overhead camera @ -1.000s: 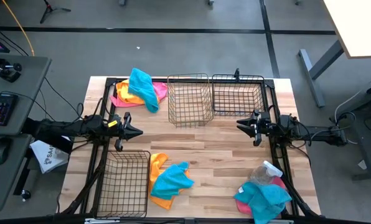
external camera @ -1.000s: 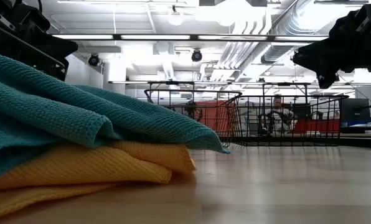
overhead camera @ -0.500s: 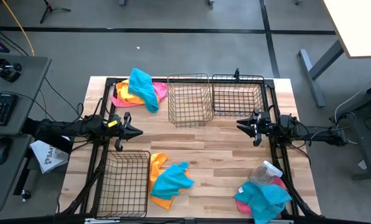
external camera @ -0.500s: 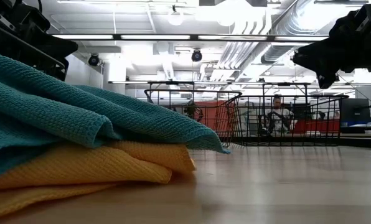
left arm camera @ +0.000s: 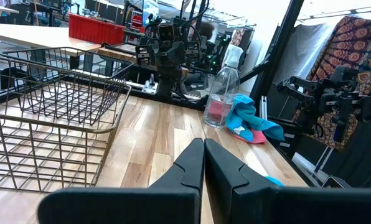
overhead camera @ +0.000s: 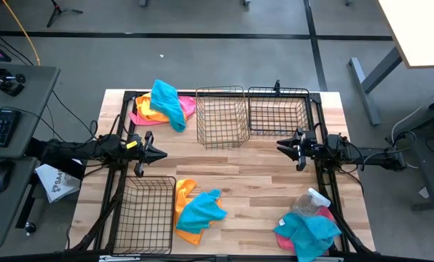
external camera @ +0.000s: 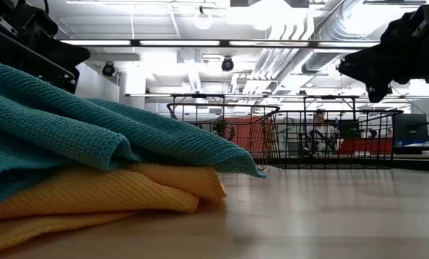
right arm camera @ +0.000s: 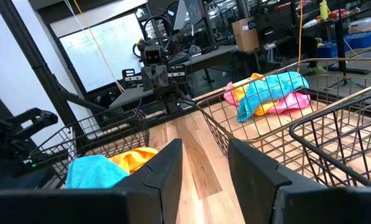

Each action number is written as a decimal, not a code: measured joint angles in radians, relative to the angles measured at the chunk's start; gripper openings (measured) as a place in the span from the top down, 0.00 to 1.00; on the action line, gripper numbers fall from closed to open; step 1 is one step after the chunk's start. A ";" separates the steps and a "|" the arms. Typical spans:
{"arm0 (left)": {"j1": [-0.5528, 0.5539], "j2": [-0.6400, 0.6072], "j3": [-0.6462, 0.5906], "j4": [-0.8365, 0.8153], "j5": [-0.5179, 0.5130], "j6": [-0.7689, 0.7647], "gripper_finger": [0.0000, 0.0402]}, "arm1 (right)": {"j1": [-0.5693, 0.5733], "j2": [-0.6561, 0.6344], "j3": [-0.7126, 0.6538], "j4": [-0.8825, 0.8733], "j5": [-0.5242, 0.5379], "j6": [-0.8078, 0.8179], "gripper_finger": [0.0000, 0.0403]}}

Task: Sort microfiber towel by color & place in baskets

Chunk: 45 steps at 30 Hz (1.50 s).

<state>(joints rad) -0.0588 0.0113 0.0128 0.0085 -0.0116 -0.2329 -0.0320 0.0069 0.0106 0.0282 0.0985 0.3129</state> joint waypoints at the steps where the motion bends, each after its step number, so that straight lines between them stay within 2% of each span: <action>1: 0.000 0.000 0.000 0.000 0.000 0.000 1.00 | 0.000 0.000 0.000 0.000 0.000 0.000 0.69; 19: 0.000 0.000 0.000 0.014 -0.013 0.009 1.00 | 0.000 0.000 0.000 0.000 0.000 0.000 0.69; 22: 0.000 0.001 0.000 0.133 -0.116 -0.010 1.00 | 0.000 0.000 0.000 0.000 0.000 0.000 0.69; 25: 0.000 0.002 0.000 0.336 -0.262 -0.187 1.00 | 0.000 0.000 0.000 0.000 0.000 0.000 0.69; 27: 0.000 0.002 0.000 0.491 -0.381 -0.295 1.00 | 0.000 0.000 0.000 0.000 0.000 0.000 0.69; 31: 0.000 0.023 0.001 0.724 -0.662 -0.293 1.00 | 0.000 0.000 0.000 0.000 0.000 0.000 0.69; 33: 0.001 0.034 0.001 0.786 -0.787 -0.330 1.00 | 0.000 0.000 0.000 0.000 0.000 0.000 0.69; 35: 0.002 0.055 0.008 0.777 -0.850 -0.448 1.00 | 0.000 0.000 0.000 0.000 0.000 0.000 0.69; 37: 0.011 0.099 0.015 0.755 -0.841 -0.575 1.00 | 0.000 0.000 0.000 0.000 0.000 0.000 0.69; 40: 0.043 0.202 0.045 0.711 -0.763 -0.715 1.00 | 0.000 0.000 0.000 0.000 0.000 0.000 0.69; 45: 0.151 0.456 0.178 0.710 -0.537 -0.730 1.00 | 0.000 0.000 0.000 0.000 0.000 0.000 0.69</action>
<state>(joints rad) 0.0922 0.4668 0.1904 0.7184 -0.5488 -0.9629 -0.0319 0.0067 0.0109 0.0280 0.0982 0.3126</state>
